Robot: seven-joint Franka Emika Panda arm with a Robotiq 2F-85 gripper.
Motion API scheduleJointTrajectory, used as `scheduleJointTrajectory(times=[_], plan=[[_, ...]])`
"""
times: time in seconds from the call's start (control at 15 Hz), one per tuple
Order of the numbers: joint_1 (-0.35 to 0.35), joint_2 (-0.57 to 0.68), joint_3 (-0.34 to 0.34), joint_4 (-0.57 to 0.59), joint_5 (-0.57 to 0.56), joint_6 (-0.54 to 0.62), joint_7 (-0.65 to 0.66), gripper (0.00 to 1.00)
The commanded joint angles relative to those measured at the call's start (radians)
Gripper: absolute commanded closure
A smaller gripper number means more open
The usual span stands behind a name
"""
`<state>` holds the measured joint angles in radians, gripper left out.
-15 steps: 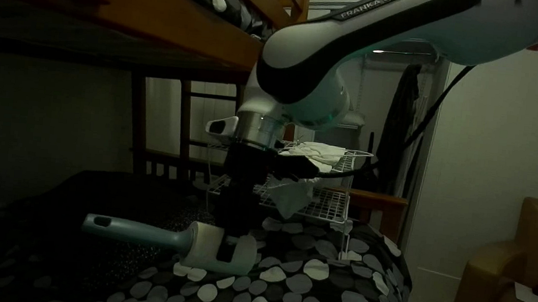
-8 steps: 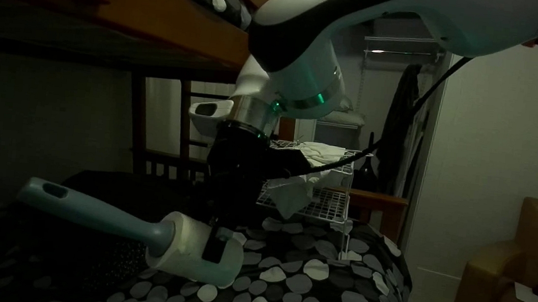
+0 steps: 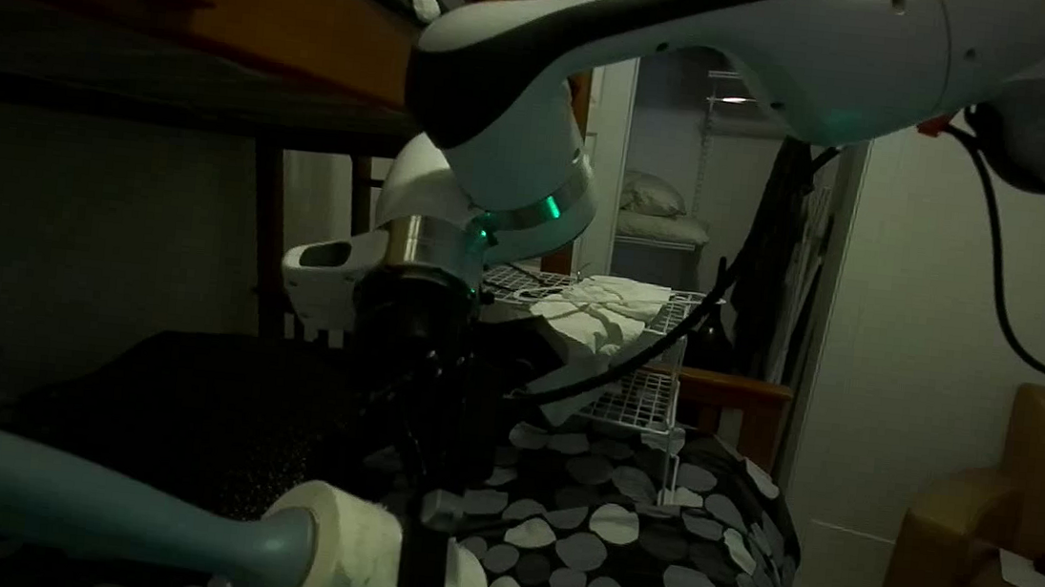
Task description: Put the lint roller in the basket
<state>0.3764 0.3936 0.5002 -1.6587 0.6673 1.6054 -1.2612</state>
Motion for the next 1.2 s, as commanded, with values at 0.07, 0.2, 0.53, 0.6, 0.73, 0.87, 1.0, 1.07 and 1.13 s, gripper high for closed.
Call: scheduleJointTrajectory(times=[0.07, 0.2, 0.53, 0.6, 0.73, 0.87, 1.0, 1.07, 1.13], plan=[[0.027, 0.154, -0.01, 0.15, 0.001, -0.241, 0.027, 0.08], [0.035, 0.189, -0.014, 0.189, 0.002, -0.306, 0.02, 0.0], [0.042, 0.211, -0.031, 0.245, 0.009, -0.335, 0.028, 0.0], [0.04, 0.198, -0.043, 0.242, 0.007, -0.303, 0.04, 0.0], [0.012, 0.149, -0.075, 0.207, 0.02, -0.208, 0.051, 0.0], [-0.037, 0.086, -0.108, 0.151, 0.012, -0.155, 0.02, 0.0], [-0.076, 0.024, -0.147, 0.085, 0.002, -0.099, 0.006, 0.0], [-0.091, -0.013, -0.165, 0.046, -0.013, -0.074, 0.008, 0.0], [-0.104, -0.037, -0.182, 0.014, -0.022, -0.041, 0.011, 0.0]])
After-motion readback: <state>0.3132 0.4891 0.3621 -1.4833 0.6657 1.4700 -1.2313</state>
